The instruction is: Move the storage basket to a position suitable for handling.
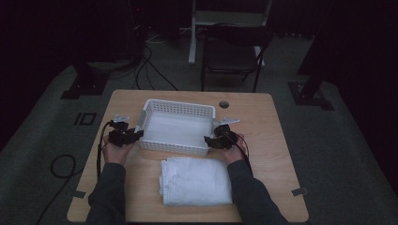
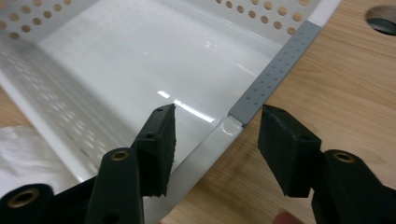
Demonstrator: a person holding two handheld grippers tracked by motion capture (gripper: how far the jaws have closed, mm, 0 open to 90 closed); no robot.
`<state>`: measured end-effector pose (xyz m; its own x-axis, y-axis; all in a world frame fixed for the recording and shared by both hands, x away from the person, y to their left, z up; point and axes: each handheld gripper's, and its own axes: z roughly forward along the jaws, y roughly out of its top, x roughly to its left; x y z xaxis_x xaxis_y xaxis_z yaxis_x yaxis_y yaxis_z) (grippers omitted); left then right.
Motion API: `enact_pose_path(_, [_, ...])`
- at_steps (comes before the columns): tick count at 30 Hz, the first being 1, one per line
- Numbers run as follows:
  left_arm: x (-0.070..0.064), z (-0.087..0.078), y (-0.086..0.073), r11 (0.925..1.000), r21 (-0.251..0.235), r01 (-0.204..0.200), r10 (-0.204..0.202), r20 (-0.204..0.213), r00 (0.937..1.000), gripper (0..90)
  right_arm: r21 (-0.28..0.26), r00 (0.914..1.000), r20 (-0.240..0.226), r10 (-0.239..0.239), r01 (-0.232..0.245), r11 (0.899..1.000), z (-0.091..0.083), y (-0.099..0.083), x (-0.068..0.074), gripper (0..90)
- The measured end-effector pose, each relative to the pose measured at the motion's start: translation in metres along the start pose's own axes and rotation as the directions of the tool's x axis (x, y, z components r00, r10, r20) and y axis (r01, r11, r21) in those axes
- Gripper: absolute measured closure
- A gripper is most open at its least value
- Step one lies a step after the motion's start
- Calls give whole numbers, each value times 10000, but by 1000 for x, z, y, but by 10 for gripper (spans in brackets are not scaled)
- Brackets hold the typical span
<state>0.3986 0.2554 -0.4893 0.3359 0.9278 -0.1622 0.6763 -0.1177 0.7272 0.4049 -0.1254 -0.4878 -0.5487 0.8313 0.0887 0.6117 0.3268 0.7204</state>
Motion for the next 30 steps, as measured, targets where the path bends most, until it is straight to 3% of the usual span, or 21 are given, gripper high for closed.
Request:
enact_pose_path(12, [-17,9,3,9997,21,-235,234,395,9989,634,-14,9988,294,390,-390,9992,-9,-3,-26,546])
enact_pose_path(21, [-30,16,9,9980,219,-590,582,369,9976,670,-117,9967,463,662,-657,9978,-13,-5,-41,579])
enact_pose_path(30, [-44,24,13,9978,224,-623,611,516,9968,664,-237,9943,607,874,-861,9960,-17,-8,-59,595])
